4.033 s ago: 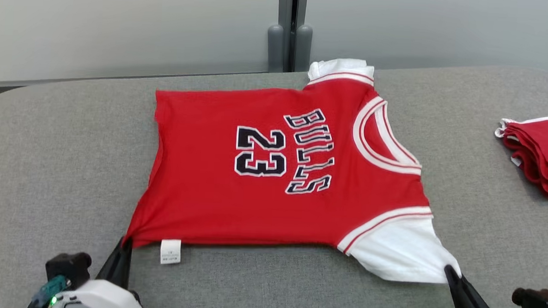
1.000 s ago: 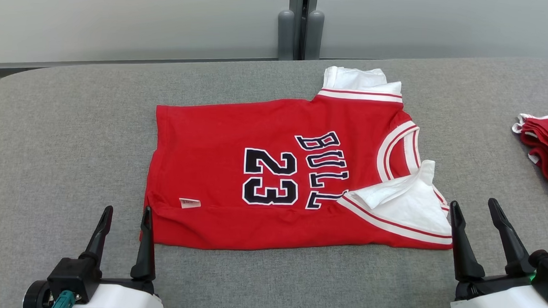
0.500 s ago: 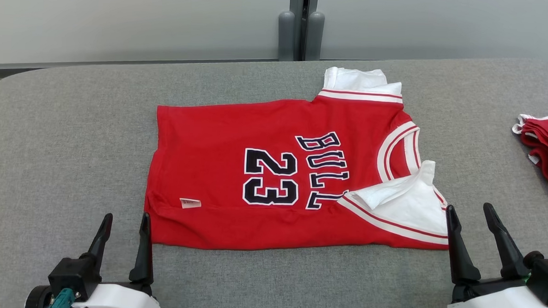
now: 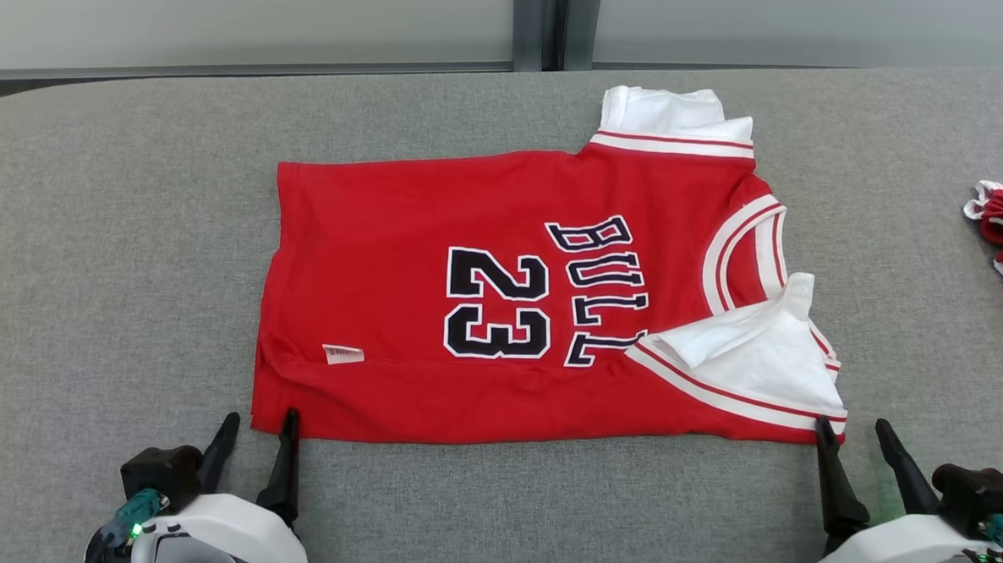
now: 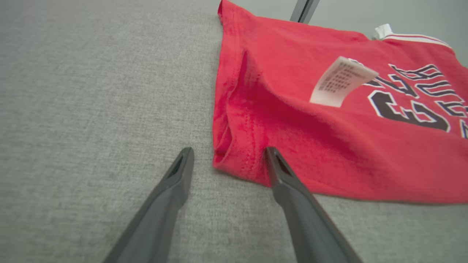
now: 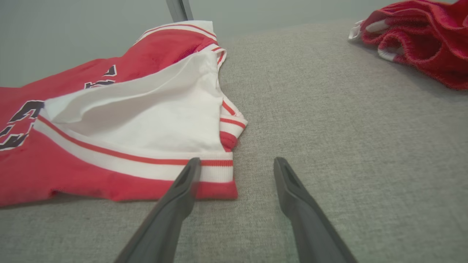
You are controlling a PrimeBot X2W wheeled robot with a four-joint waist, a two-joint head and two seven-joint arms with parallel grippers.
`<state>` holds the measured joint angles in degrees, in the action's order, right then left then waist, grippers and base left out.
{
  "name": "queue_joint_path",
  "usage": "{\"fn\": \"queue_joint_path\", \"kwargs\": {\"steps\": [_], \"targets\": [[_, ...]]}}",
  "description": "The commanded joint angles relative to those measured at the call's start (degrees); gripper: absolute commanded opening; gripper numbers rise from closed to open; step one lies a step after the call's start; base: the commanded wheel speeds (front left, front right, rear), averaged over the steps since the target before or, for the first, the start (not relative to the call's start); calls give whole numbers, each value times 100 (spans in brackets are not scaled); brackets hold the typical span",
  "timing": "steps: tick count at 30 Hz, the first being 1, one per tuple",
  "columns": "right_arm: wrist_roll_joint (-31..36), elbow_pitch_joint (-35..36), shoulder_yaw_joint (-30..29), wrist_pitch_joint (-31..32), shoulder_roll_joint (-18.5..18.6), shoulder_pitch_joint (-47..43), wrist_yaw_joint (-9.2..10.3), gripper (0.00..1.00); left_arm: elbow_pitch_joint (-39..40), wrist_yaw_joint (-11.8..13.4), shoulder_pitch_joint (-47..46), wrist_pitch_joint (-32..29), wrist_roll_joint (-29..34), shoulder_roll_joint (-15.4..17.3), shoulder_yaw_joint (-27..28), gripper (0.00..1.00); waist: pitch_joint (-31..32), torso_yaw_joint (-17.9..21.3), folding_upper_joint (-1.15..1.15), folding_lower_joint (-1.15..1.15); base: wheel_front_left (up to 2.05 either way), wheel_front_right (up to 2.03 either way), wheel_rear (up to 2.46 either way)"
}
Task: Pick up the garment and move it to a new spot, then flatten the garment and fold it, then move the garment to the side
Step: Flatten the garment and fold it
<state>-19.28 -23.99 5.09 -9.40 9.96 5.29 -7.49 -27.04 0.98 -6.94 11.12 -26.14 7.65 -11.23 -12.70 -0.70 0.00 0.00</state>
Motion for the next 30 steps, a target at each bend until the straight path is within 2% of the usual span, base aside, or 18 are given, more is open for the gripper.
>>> {"fn": "queue_joint_path", "kwargs": {"steps": [1,3,4,6,7,8,9,14,20,30], "targets": [[-55,-39,28,-60,1,79,0,100,-44,-40,-114,-1,-57,9,32,100,-19,-4,0,0,0,0,0],[-119,-258,149,-65,11,193,0,100,-222,-110,-168,-31,-107,10,24,100,-50,-7,0,0,0,0,0],[-185,-334,207,-86,15,240,0,100,-302,-156,-182,-63,-122,17,-2,75,-66,-10,0,0,0,0,0],[-302,-504,340,-68,37,345,0,100,-415,-225,-230,-52,-170,8,-4,0,-94,-18,0,0,0,0,0],[-383,-567,403,-93,38,391,0,65,-463,-256,-239,-46,-182,13,-15,0,-102,-19,0,0,0,0,0],[-437,-609,436,-129,43,429,0,40,-489,-279,-247,-45,-189,11,-36,0,-111,-26,0,0,0,0,0],[-514,-638,472,-173,44,460,0,0,-501,-302,-251,-33,-190,13,-47,0,-117,-33,0,0,0,0,0],[-812,-658,627,-308,160,494,3,0,-355,-286,-202,76,-155,79,-47,0,-106,-78,0,0,0,0,0],[-1105,-326,654,-369,275,167,2,0,189,-171,59,61,-119,188,-36,0,-38,-135,0,0,0,0,0],[-1083,669,332,58,214,-848,2,0,1432,113,954,-697,-285,439,-31,0,212,-146,0,0,0,0,0]]}}
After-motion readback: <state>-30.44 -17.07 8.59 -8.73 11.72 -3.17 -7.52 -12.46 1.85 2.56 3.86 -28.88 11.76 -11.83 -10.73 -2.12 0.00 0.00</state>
